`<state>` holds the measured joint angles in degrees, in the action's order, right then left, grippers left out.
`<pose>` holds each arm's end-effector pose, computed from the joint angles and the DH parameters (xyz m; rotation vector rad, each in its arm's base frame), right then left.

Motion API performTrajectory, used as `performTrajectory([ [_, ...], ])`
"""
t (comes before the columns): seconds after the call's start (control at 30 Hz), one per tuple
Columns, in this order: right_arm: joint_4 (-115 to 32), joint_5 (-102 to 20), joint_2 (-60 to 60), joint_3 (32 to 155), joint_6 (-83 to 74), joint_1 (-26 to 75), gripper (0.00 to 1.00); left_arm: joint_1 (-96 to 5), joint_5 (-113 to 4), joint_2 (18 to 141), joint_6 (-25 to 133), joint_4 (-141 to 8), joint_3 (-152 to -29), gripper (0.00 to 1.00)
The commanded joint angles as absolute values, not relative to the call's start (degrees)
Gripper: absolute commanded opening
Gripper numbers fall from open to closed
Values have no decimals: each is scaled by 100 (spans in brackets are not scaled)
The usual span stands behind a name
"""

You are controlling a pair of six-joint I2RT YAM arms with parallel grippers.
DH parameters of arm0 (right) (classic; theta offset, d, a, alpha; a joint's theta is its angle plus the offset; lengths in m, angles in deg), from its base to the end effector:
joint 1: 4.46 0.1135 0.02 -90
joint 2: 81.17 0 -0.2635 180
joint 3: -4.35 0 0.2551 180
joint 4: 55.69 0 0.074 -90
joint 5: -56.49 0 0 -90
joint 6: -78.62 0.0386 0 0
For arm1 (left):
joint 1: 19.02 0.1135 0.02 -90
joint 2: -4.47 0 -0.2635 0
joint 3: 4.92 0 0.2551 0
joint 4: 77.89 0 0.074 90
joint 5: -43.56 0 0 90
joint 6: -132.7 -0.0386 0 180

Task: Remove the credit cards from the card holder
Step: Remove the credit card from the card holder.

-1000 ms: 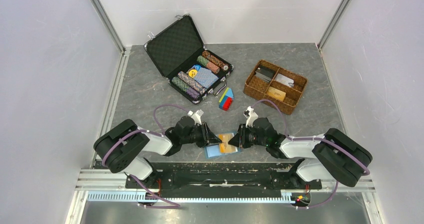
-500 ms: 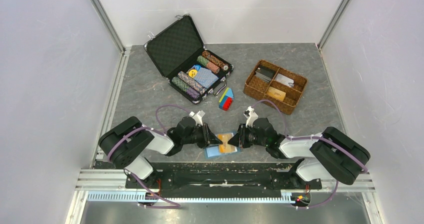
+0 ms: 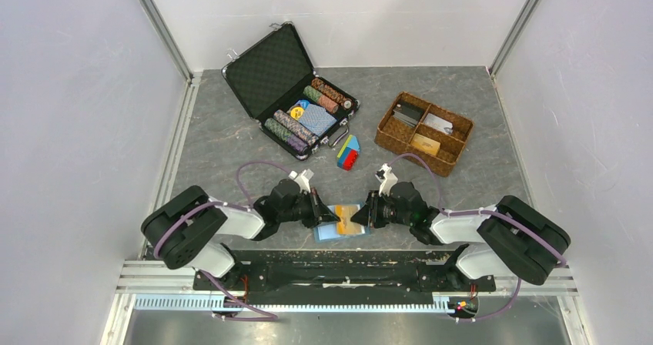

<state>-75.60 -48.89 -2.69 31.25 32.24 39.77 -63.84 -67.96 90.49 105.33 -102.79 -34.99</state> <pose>0.1509 0.1612 0.1134 -0.1885 2.3349 1.1315 0.1593 -0.1783 0.1083 -0.1193 2.4615 -1.3920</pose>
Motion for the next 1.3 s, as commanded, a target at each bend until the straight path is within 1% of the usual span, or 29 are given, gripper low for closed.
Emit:
performTrajectory([
  [0.0,-7285,-4757,-301,3045,3124,3984,22,-6376,-6349,8443,10384,-9624,-3549,2],
  [0.2,-7250,-4753,-317,3074,3112,3984,22,-6365,-5750,7529,10269,-8325,-3529,2],
  [0.37,-7179,-4798,-453,3174,3059,3980,23,-6341,-5446,6709,10294,-7642,-3486,2],
  [0.5,-7110,-4879,-801,3287,2984,3975,24,-6340,-5247,5968,10305,-7219,-3522,2],
  [0.7,-7686,-5076,-1497,3211,3078,3976,34,-6340,-5338,4949,10376,-7426,-3486,2],
  [0.8,-8488,-5346,-1709,3051,3388,3976,38,-6340,-5561,4701,10395,-7738,-3478,2],
  [1.0,-10296,-5840,-1638,2826,4228,3978,44,-6346,-5965,4758,10418,-8393,-3431,2],
  [1.17,-10501,-5928,-1399,2913,4417,3986,45,-6349,-6218,4946,10523,-9040,-3303,2],
  [1.27,-10537,-5938,-1260,2916,4463,3985,44,-6349,-6312,5033,10562,-9314,-3259,2],
])
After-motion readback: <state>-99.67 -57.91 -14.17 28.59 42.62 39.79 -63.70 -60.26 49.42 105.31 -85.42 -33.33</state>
